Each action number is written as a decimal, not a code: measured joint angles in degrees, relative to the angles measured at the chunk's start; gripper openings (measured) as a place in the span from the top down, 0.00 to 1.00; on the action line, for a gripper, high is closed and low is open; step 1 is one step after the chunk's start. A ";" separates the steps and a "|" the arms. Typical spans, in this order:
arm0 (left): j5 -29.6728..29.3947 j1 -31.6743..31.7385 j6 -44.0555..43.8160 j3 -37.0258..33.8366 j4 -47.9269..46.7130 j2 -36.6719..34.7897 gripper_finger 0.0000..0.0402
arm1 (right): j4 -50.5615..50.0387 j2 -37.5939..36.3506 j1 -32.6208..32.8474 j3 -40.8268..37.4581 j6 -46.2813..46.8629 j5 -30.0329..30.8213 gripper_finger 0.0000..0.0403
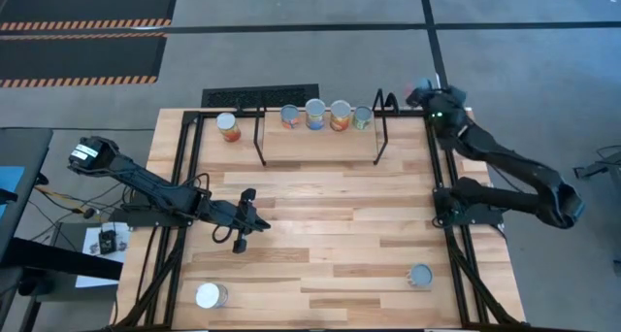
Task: Pick and place cans onto a shelf
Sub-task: Put the right canned corn on the shelf aligned with the canned oranges
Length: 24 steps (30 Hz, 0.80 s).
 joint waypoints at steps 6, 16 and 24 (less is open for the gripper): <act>-0.01 0.00 0.02 0.00 0.02 0.00 1.00 | -4.70 -2.73 12.67 8.66 -20.64 -0.72 0.97; -0.01 0.00 0.02 0.00 0.02 -0.01 1.00 | -24.34 5.07 48.20 12.58 -21.83 -2.60 0.98; -0.27 0.00 -0.17 0.00 0.04 -0.01 1.00 | -25.04 25.36 64.13 12.56 -8.70 -4.15 0.98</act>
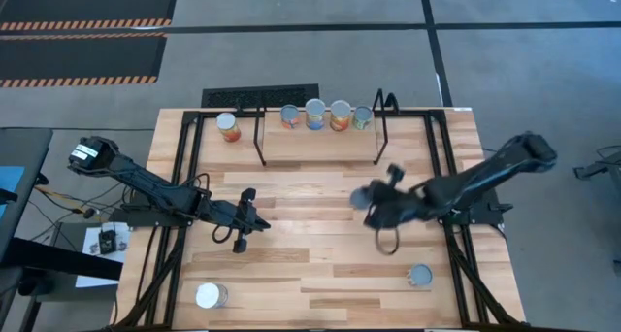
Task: Pick and place cans onto a shelf
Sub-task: Put the right canned corn on the shelf aligned with the canned oranges
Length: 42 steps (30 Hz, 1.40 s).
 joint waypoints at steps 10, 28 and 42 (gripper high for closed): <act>-0.07 0.00 -0.47 0.00 0.00 0.00 1.00 | 17.90 19.64 -6.40 0.32 0.11 -5.29 0.98; -0.20 0.00 -2.04 0.00 0.21 0.02 1.00 | 28.16 34.97 -14.96 13.69 -13.63 -14.63 0.91; -0.63 0.00 -2.07 0.02 3.74 0.02 1.00 | 13.33 25.09 -11.69 18.00 -18.25 -9.68 0.70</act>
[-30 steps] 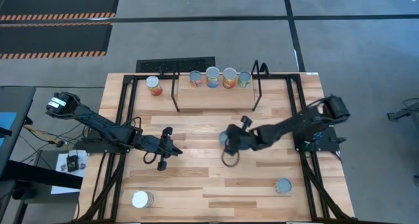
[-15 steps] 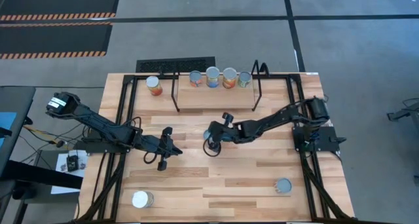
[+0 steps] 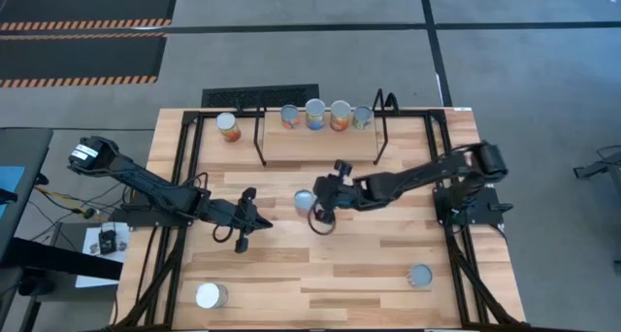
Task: Pick and place cans onto a shelf
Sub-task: Put the right canned corn on the shelf aligned with the canned oranges
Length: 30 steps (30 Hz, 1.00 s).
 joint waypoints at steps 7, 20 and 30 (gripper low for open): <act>-0.56 0.00 0.13 0.53 3.23 0.00 1.00 | 19.36 -10.17 3.19 -16.12 -4.91 -0.98 0.97; -4.44 2.35 5.16 11.91 -10.86 0.02 1.00 | 62.52 -26.47 -0.13 -42.39 -15.56 -20.74 0.97; -0.39 6.16 4.71 18.12 -16.57 5.17 1.00 | 58.24 -38.25 -2.63 -43.36 -23.02 -25.96 0.97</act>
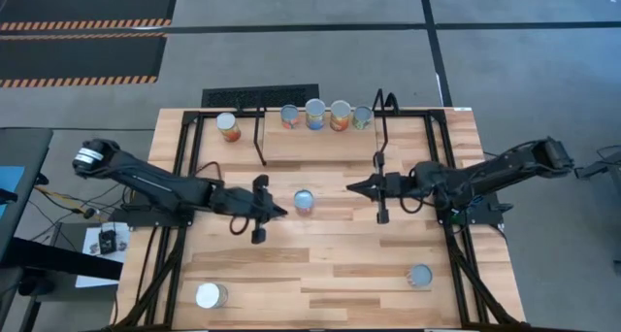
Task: Pick and place cans onto a shelf
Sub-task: Put the right canned corn on the shelf aligned with the canned oranges
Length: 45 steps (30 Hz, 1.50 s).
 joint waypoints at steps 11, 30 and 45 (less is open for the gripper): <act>4.49 1.81 3.37 14.99 -9.45 16.06 1.00 | -1.46 -0.20 -0.01 -0.09 0.04 0.11 0.97; -4.33 3.83 8.66 23.50 -16.17 29.52 0.72 | -2.58 -0.16 -1.51 -0.04 -0.39 1.75 0.96; -7.64 6.21 10.52 22.04 -17.43 29.69 0.86 | -2.66 -0.14 -1.38 -0.04 1.16 1.71 0.97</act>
